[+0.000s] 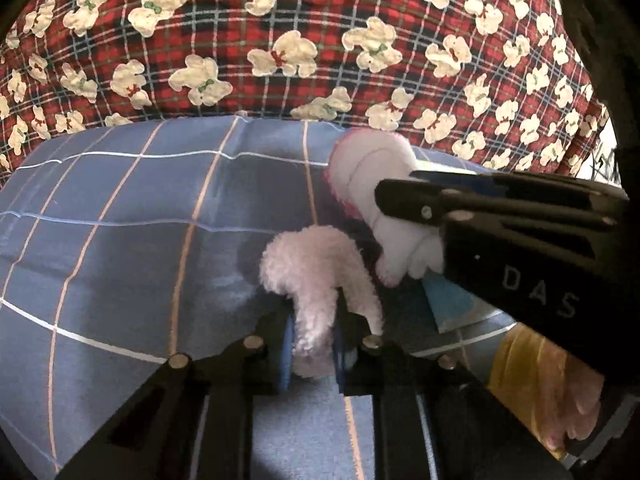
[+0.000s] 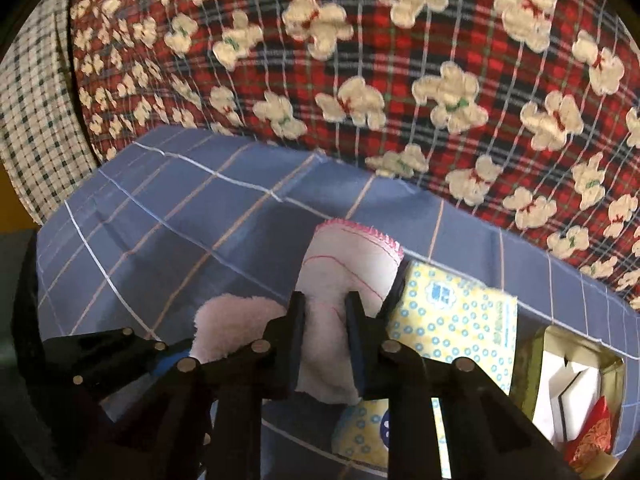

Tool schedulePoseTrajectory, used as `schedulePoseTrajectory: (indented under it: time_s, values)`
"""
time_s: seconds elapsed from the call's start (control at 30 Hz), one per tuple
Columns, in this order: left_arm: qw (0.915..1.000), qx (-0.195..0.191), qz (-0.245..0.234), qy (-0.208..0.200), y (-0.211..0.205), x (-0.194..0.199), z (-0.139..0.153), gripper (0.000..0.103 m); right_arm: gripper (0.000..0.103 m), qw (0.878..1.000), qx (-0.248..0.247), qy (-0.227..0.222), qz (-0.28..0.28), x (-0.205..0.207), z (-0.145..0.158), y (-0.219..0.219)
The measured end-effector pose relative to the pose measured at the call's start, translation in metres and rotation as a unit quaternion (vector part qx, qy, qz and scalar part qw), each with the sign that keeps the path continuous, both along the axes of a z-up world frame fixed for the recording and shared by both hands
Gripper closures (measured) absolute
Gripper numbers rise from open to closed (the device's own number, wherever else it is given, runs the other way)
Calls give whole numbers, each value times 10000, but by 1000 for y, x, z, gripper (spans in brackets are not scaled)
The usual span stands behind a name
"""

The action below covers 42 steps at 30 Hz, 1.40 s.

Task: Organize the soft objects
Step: 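Grasp the pink fluffy sock with the left tool while the right tool grasps the white towel roll, then lift and carry the pink sock and white towel roll with both tools over the tray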

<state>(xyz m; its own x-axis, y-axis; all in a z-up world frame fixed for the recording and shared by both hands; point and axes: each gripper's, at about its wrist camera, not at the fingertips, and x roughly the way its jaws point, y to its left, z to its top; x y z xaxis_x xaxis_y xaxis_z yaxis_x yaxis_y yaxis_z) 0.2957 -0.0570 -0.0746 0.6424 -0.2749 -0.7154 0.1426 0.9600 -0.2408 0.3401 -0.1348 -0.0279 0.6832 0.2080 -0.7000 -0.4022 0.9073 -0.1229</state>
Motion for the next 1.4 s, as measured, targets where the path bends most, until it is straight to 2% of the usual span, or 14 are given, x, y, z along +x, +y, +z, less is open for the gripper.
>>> schedulePoseTrajectory:
  time_s: [0.3,0.6,0.77,0.97,1.4]
  values:
    - [9990,-179,142,-397,8,-4,14,90,81,9984,326,-462,46,-10,14,-9]
    - [9943,-307,288,-975,14,-13,29,90,81,9946,596,-845,46,-23,23,-17]
    - [9911,-292,361,-1248,15,-18,35,90,81,9931,728,-915,-1,-25,25,-23]
    - [9859,-64,427,-1616,10,-26,42,90,81,9915,759,-1054,58,-30,28,-22]
    - [9828,-61,590,-1750,14,-27,44,90,81,9853,938,-1423,112,-42,35,-29]
